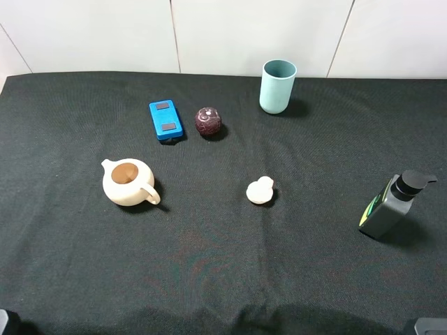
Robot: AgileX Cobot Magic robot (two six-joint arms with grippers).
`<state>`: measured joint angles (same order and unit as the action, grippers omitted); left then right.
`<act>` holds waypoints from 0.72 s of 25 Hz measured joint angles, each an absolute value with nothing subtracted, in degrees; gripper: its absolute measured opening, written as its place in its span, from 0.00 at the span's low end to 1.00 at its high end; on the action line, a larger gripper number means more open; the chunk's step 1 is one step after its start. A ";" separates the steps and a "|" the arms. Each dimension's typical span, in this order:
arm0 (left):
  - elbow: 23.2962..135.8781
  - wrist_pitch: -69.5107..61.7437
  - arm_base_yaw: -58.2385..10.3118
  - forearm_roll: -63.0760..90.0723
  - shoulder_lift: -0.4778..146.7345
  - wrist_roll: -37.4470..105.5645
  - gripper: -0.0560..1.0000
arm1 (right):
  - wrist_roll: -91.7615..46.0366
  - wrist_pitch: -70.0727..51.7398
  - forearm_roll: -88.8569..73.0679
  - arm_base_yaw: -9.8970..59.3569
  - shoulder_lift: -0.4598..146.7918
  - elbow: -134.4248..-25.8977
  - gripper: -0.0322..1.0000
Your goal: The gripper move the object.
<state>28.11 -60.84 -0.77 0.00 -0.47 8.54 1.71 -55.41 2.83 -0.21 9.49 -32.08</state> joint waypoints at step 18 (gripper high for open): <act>28.11 -60.84 -0.77 0.00 -0.47 8.54 0.89 | 1.71 -59.45 2.72 2.69 -0.32 -29.01 0.70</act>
